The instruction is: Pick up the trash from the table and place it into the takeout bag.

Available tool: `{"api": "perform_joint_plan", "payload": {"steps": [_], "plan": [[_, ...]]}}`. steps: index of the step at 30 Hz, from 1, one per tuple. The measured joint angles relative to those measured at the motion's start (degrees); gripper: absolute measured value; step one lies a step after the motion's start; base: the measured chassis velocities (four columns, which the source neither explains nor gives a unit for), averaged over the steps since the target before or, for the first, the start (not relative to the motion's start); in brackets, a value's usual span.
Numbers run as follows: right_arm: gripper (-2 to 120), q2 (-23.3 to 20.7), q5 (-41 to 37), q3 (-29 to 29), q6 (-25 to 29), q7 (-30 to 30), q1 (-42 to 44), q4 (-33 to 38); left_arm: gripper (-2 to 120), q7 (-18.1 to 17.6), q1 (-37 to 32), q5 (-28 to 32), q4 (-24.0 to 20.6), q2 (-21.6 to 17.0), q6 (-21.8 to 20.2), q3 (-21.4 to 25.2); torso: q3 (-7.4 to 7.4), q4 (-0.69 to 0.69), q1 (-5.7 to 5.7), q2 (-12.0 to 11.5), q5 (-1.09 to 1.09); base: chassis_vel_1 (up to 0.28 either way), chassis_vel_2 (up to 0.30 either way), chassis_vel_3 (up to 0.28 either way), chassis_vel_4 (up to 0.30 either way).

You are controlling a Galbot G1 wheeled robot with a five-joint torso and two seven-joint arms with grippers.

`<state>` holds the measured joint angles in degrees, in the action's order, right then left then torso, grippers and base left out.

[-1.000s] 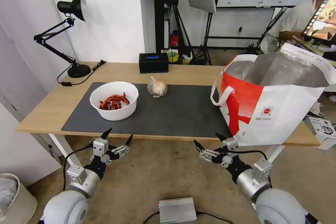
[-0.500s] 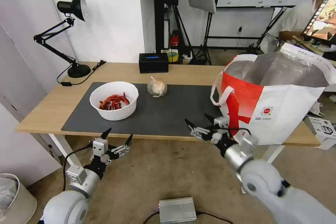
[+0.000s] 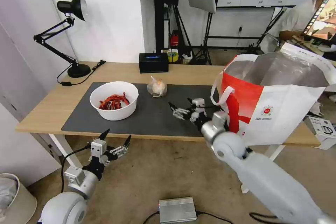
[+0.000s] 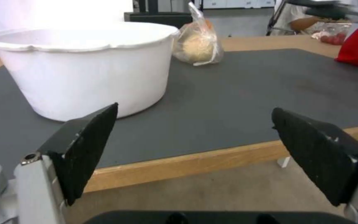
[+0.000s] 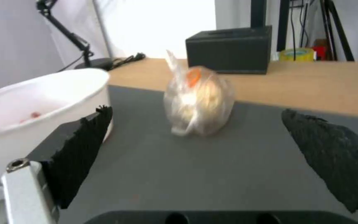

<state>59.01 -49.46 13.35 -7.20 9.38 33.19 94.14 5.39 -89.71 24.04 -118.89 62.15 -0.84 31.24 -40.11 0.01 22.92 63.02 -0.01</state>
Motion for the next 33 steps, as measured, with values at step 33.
{"api": "perform_joint_plan", "payload": {"steps": [33], "plan": [[100,21.24,-0.05,5.78,-8.48,-3.22,-23.57,-36.15,100,-0.05,-0.58,-0.15,0.90,0.32,1.79,0.26,0.00,-0.01,0.00,0.00,0.00,0.000,0.000,0.000,0.000]]}}
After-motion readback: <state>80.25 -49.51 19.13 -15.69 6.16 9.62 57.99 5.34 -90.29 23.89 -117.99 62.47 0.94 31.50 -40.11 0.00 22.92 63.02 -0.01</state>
